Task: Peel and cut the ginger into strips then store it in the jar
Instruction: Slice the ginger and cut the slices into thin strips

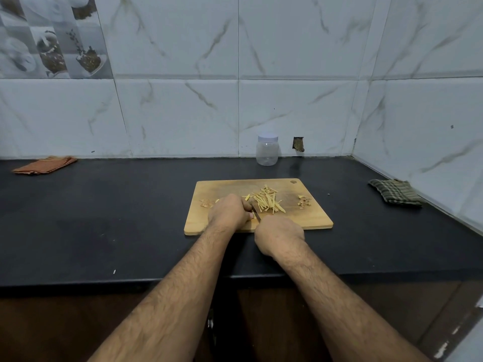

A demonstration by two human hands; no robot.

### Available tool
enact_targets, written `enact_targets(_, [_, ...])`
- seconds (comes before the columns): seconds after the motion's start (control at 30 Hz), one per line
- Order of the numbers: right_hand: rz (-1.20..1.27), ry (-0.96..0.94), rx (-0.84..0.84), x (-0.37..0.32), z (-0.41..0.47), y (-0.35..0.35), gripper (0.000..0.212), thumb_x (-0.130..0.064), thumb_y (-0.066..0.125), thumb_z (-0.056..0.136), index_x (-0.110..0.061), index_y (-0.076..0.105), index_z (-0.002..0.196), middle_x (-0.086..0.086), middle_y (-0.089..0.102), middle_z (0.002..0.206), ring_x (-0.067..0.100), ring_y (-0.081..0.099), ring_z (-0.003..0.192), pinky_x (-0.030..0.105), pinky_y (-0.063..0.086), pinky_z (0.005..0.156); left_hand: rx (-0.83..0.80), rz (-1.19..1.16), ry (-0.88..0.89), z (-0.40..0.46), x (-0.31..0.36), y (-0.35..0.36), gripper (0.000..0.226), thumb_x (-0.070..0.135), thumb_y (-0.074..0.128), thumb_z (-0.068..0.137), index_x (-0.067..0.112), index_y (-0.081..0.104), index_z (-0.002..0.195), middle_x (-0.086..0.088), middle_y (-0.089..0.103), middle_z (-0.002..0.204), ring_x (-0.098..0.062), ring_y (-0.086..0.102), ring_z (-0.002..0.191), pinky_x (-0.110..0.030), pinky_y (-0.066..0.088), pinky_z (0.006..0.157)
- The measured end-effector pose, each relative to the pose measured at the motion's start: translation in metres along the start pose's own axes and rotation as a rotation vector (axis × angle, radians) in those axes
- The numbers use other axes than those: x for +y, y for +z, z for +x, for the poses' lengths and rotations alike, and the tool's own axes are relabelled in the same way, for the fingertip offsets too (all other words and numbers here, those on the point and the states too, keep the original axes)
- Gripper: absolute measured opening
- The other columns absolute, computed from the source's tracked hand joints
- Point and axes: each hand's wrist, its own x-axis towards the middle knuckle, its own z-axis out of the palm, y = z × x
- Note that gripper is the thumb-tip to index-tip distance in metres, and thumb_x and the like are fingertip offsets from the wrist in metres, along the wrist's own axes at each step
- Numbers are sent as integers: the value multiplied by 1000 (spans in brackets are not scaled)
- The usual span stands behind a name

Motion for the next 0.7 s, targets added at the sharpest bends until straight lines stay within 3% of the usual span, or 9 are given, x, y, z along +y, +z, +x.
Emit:
enact_targets(0.13, [6,-7,9,2,2,1,26,-19,51,99,-14,63,121,4,62,118,22,58,95,34,49,76,0,-1,-8,1,0,0,26,31,70,91,35,72,117,8,69,119,-15,61,110,-28,49,89])
enact_targets(0.3, [34,-29,45,5,0,3,28,-23,46,102,-14,63,123,5,61,124,23,60,109,34,45,76,9,0,-4,3,-2,2,22,31,71,90,34,74,112,6,71,113,-15,62,103,-28,49,84])
enact_targets(0.7, [53,-17,8,6,6,3,25,-25,46,101,-14,64,114,4,65,112,23,63,97,33,52,78,-1,22,4,7,-3,3,21,32,70,90,36,75,110,8,72,111,-15,63,101,-28,50,82])
